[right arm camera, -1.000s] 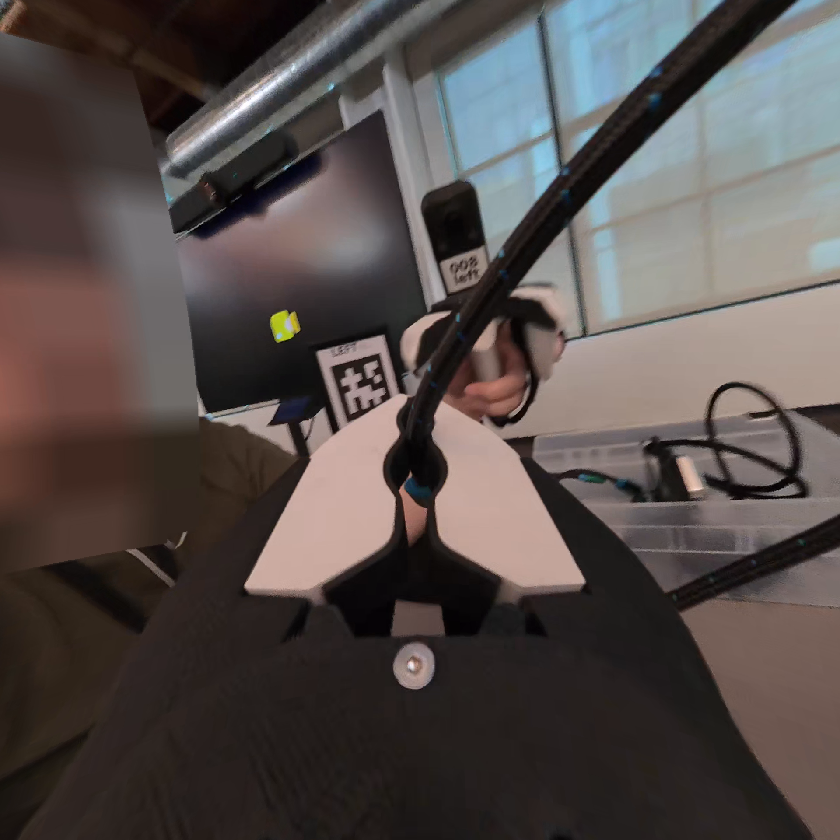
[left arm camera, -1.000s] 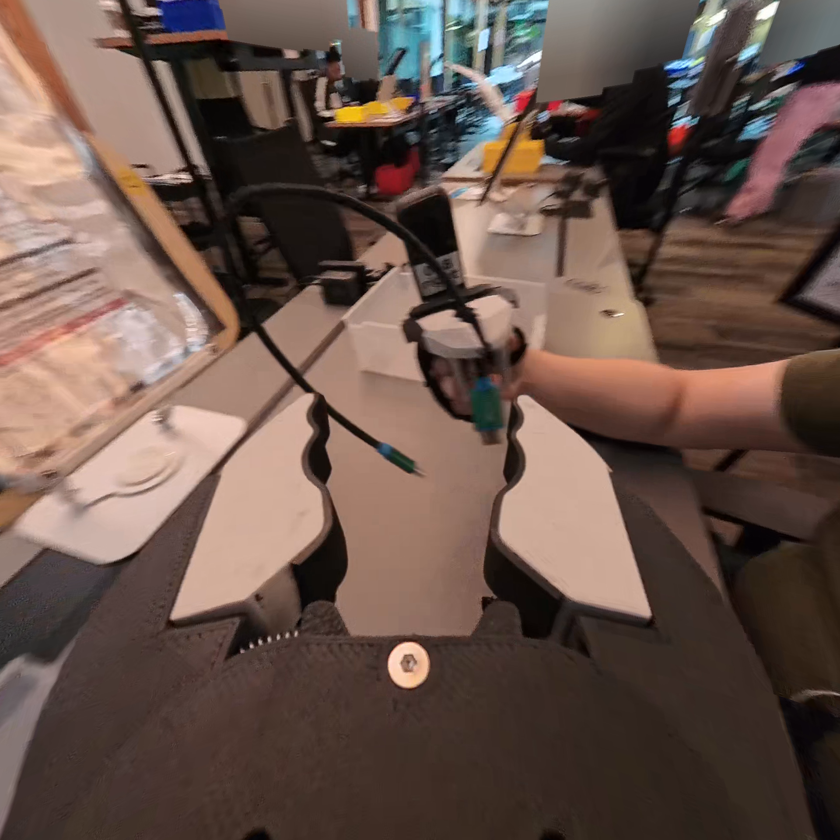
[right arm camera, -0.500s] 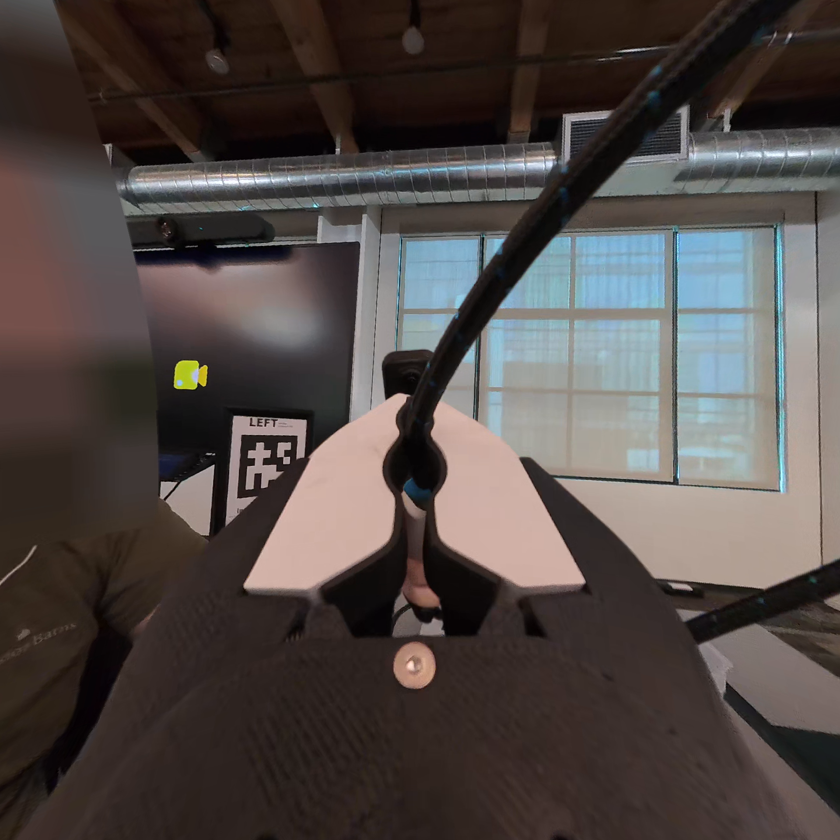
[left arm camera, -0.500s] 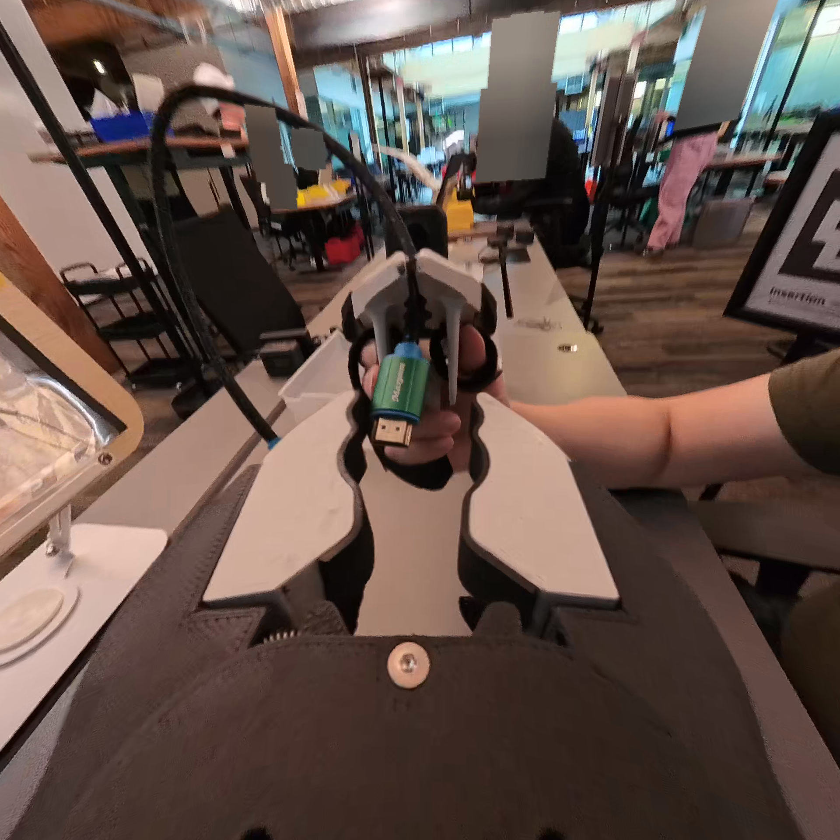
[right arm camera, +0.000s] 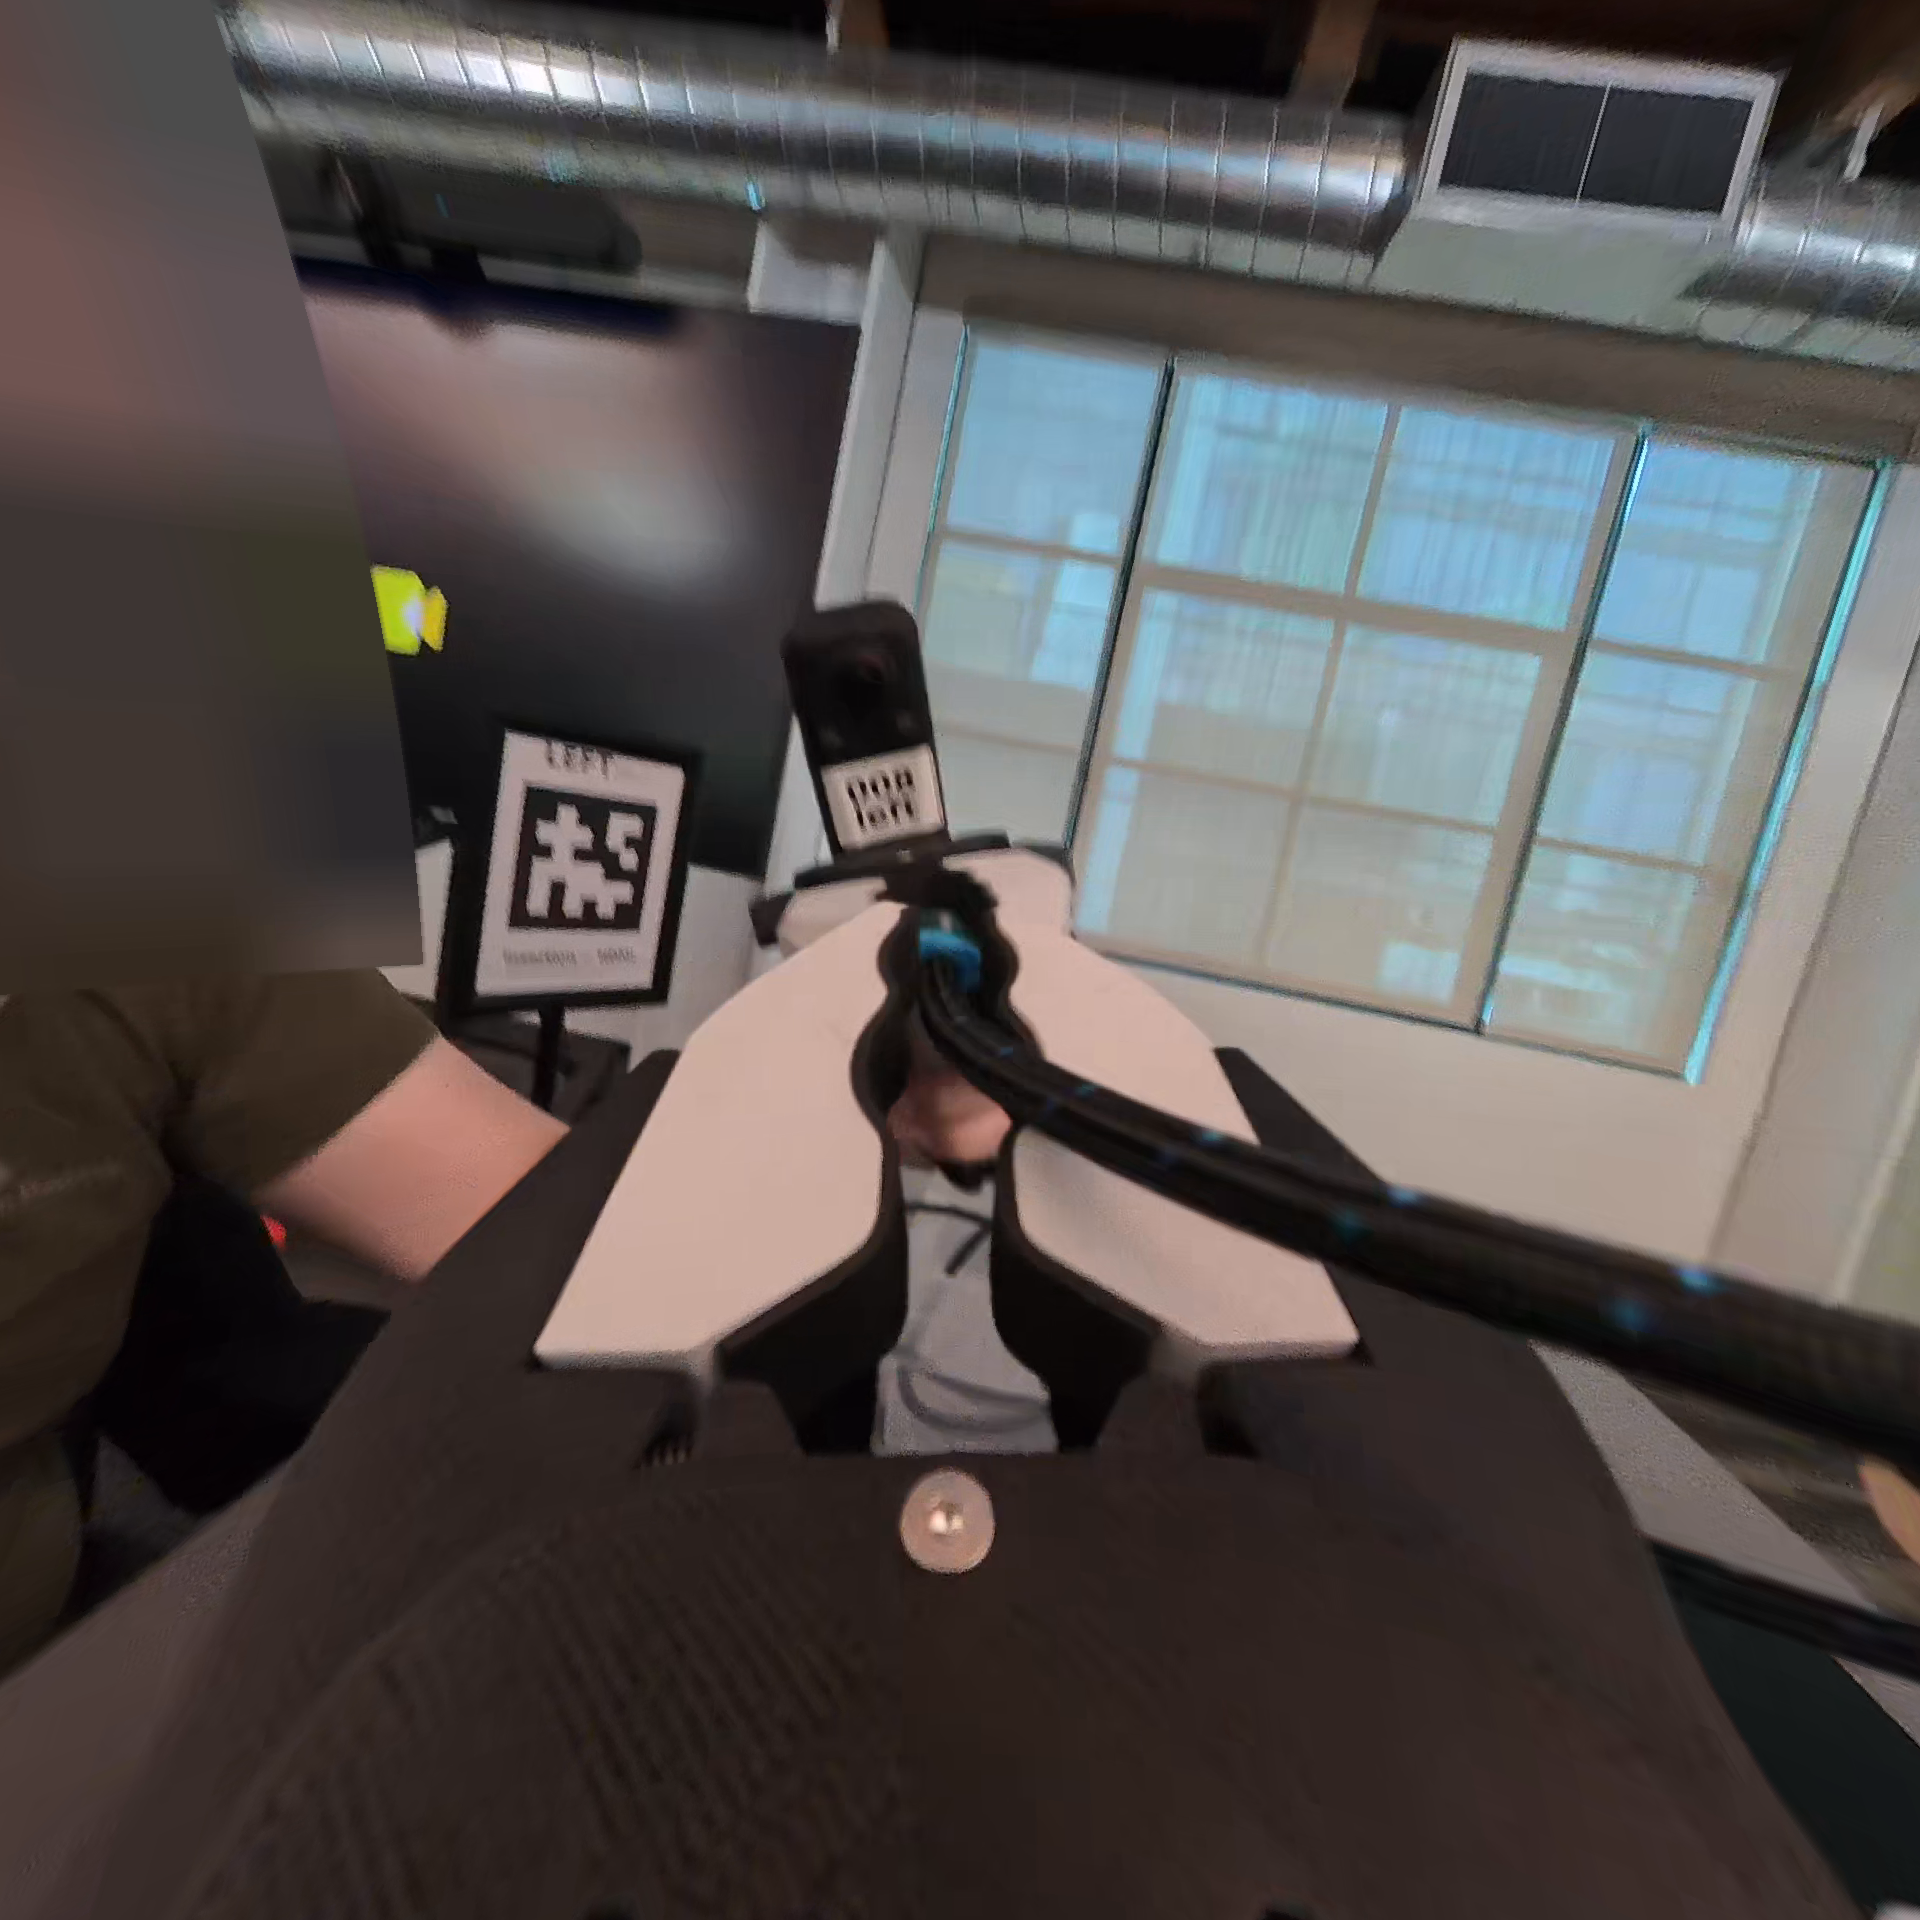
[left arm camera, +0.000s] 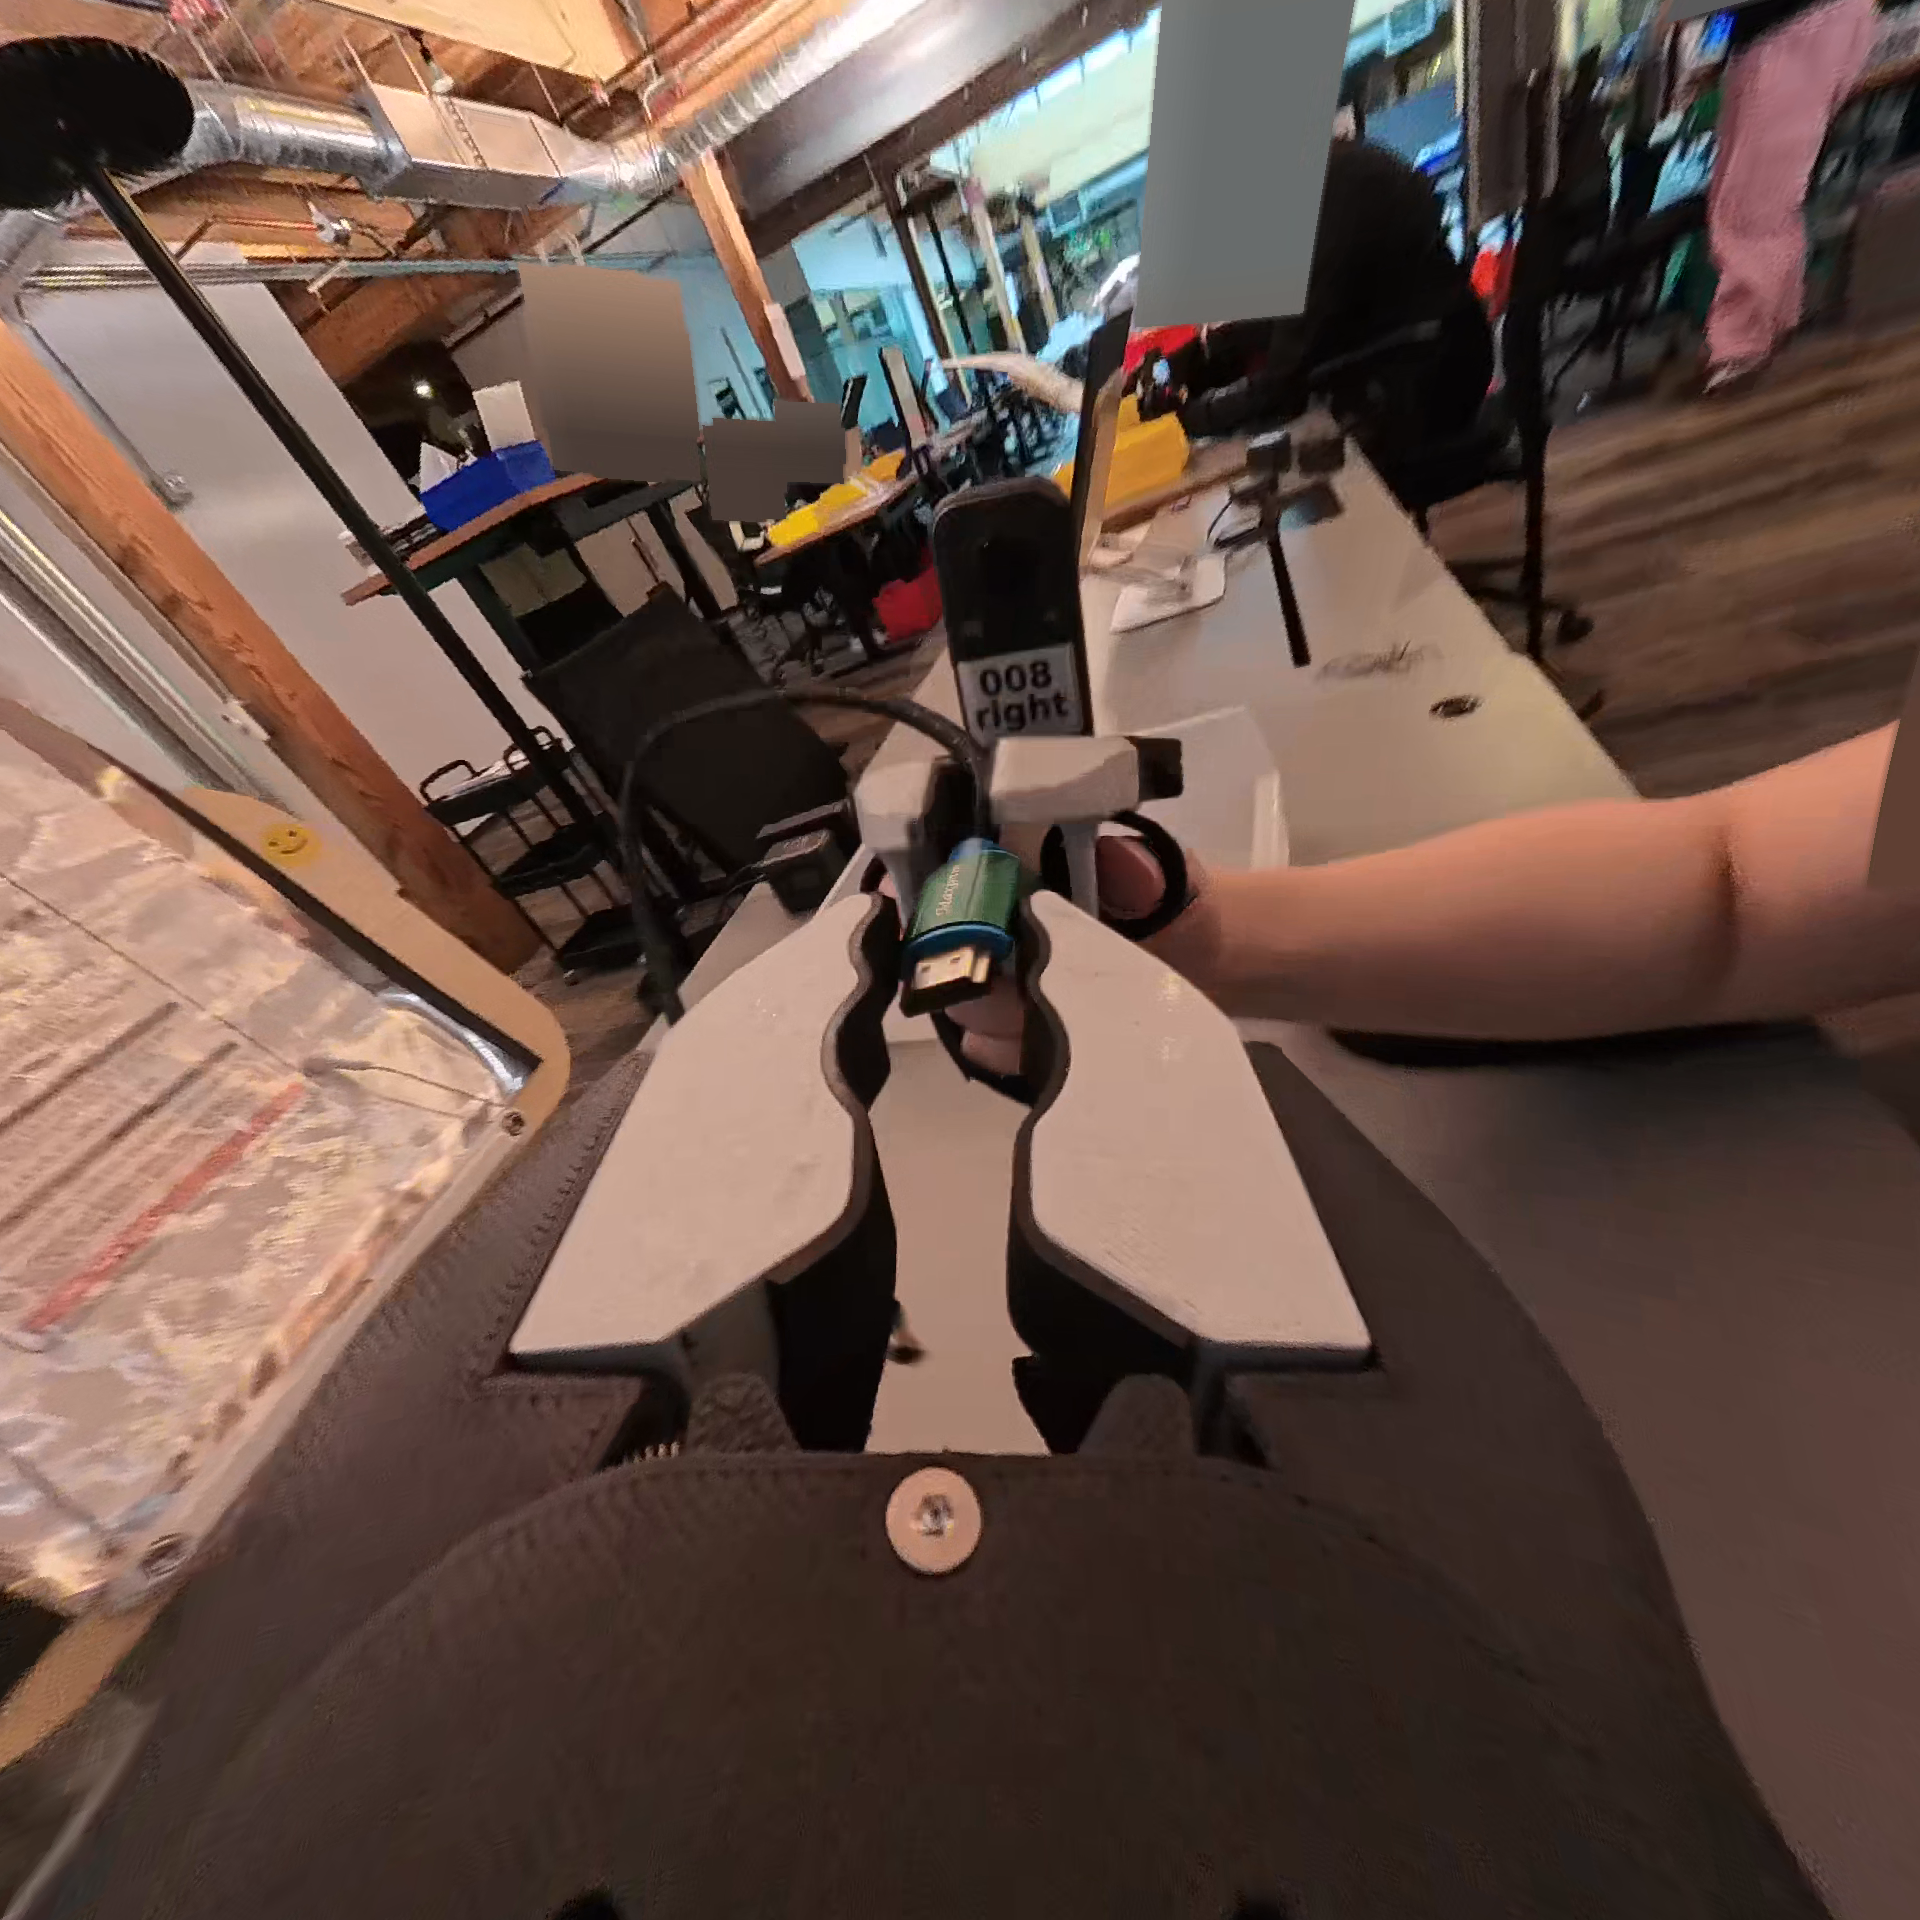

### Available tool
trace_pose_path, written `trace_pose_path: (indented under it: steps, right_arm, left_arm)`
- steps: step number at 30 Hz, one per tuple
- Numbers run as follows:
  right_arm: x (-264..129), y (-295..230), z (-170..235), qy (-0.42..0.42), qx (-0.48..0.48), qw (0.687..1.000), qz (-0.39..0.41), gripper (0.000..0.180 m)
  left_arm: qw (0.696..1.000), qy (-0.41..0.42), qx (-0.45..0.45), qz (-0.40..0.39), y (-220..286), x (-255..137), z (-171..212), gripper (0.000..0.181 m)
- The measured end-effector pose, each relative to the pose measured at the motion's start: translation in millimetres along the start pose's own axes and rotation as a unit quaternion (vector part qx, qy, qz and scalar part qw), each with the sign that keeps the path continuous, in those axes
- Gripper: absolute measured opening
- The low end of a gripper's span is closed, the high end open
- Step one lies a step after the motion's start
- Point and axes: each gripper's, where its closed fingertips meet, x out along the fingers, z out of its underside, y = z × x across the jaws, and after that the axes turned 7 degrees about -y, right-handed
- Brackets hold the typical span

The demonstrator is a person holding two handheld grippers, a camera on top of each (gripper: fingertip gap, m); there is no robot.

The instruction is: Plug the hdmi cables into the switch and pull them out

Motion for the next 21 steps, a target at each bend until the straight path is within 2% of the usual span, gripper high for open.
trace_pose_path:
  steps: [3, 7, 14, 21]
  right_arm:
    - [3.3, -4.2, 9.1, -0.033, 0.003, 0.999, -0.016, 0.012]
    - [4.1, 0.2, 18.4, -0.075, 0.024, 0.997, -0.009, 0.012]
    - [3.1, 5.2, 20.4, -0.072, 0.097, 0.992, -0.025, 0.008]
    - [-0.6, 6.8, 24.5, -0.099, 0.095, 0.99, -0.021, 0.009]
  left_arm:
    - [0.999, -0.043, 0.032, -0.001, 2.1, -6.2, 6.0, 0.02]
    - [0.997, -0.059, 0.048, -0.009, -1.3, -11.3, 10.5, 0.02]
    - [0.995, -0.081, 0.058, -0.016, -4.4, -9.0, 19.5, 0.02]
    - [0.994, -0.094, 0.059, -0.015, -4.6, -5.4, 25.8, 0.02]
